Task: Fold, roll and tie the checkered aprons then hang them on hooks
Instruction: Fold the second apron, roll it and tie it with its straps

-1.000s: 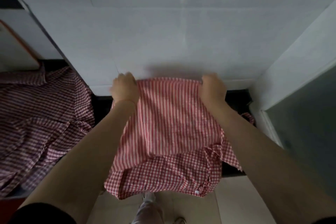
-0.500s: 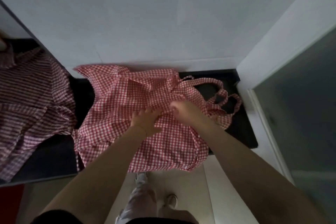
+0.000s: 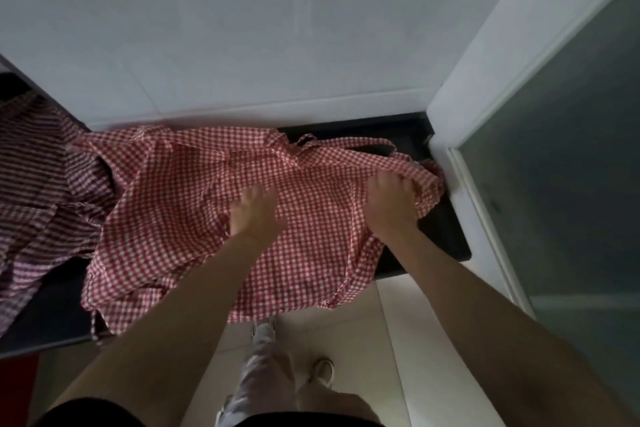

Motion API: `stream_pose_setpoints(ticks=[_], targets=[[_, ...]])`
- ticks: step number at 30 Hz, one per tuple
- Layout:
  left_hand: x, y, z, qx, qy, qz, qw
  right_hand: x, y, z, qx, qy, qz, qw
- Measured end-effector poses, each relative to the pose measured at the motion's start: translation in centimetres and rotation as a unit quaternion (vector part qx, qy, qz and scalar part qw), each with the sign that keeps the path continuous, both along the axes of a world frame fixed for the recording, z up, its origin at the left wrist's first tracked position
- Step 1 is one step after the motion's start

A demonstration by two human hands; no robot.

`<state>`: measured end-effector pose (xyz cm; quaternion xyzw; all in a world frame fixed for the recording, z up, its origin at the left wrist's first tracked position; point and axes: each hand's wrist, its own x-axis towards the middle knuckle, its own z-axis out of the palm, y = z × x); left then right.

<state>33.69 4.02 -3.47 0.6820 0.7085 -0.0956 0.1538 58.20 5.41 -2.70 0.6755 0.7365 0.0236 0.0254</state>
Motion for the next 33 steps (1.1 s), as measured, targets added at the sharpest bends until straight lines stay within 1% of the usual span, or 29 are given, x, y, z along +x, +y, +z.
stream_pose_setpoints(ticks=[1,2,3,4,5,7,9,11,13,14,15,16,17,18,19,20,21,22,24,26,28,29,30,32,33], targets=[[1.4,-0.4,-0.4,-0.032,-0.02,-0.021,0.999,-0.8,-0.7,-0.6,-0.016,0.048,0.056,0.997],[2.6,-0.9,-0.9,-0.08,-0.027,-0.026,0.996,-1.5,-1.6,-1.5,-0.065,0.088,0.115,0.987],[3.3,-1.3,-1.6,-0.127,-0.023,-0.02,0.991,-2.0,-2.5,-2.3,-0.135,0.094,0.16,0.973],[3.4,-1.5,-2.1,-0.155,-0.018,-0.011,0.988,-2.1,-3.2,-3.1,-0.189,0.075,0.192,0.96],[3.1,-1.5,-2.5,-0.168,-0.016,-0.003,0.986,-1.6,-3.6,-4.0,-0.221,0.046,0.203,0.953],[2.4,-1.0,-2.8,-0.176,-0.016,-0.005,0.984,0.6,-3.5,-5.1,-0.221,0.025,0.154,0.963],[1.8,-0.6,-2.7,-0.182,-0.012,-0.007,0.983,3.8,-2.9,-5.5,-0.182,0.001,0.08,0.98],[1.7,-0.3,-2.6,-0.183,-0.005,-0.007,0.983,7.1,-2.2,-4.9,-0.134,-0.043,-0.001,0.99],[1.9,-0.2,-2.6,-0.182,-0.004,-0.005,0.983,9.0,-2.1,-3.5,-0.087,-0.089,-0.101,0.987],[1.9,-0.2,-2.7,-0.182,-0.005,-0.004,0.983,9.2,-2.3,-3.0,-0.066,-0.098,-0.132,0.984],[1.9,-0.2,-2.8,-0.181,-0.005,-0.003,0.984,9.0,-2.5,-2.7,-0.044,-0.084,-0.137,0.986],[1.9,-0.2,-2.8,-0.18,-0.005,-0.003,0.984,8.5,-2.7,-2.4,-0.027,-0.035,-0.115,0.992],[1.8,-0.1,-2.8,-0.181,-0.005,-0.001,0.984,7.4,-3.0,-2.1,-0.029,0.031,-0.069,0.997],[1.9,0.0,-2.9,-0.182,-0.007,0.0,0.983,6.4,-3.5,-2.3,-0.047,0.085,-0.006,0.995],[1.9,0.0,-2.9,-0.183,-0.009,0.001,0.983,5.2,-4.1,-2.6,-0.076,0.113,0.062,0.989],[1.9,0.1,-3.0,-0.184,-0.01,0.002,0.983,4.1,-4.7,-3.1,-0.115,0.117,0.113,0.98],[1.9,0.1,-3.0,-0.186,-0.011,0.004,0.983,3.5,-5.1,-3.7,-0.151,0.106,0.134,0.974],[1.9,0.1,-2.9,-0.186,-0.011,0.005,0.982,3.5,-5.5,-4.5,-0.181,0.087,0.128,0.971],[1.7,0.1,-2.9,-0.185,-0.013,0.008,0.983,5.0,-5.8,-5.5,-0.199,0.063,0.094,0.974],[1.6,-0.2,-2.9,-0.183,-0.011,0.008,0.983,7.3,-5.8,-5.7,-0.192,0.052,0.061,0.978],[2.2,-0.5,-2.6,-0.174,-0.006,-0.003,0.985,8.5,-5.2,-5.2,-0.177,0.062,0.03,0.982],[2.7,-0.6,-2.3,-0.161,-0.008,-0.012,0.987,8.4,-4.5,-5.2,-0.164,0.077,0.001,0.984],[3.4,-0.7,-2.1,-0.142,-0.017,-0.023,0.989,7.8,-3.8,-4.9,-0.147,0.1,-0.054,0.982],[4.5,-0.9,-1.7,-0.092,-0.061,-0.037,0.993,5.8,-2.7,-4.5,-0.132,0.111,-0.132,0.976],[4.8,-1.2,-1.6,-0.065,-0.088,-0.035,0.993,4.7,-2.5,-4.5,-0.119,0.104,-0.127,0.979]])
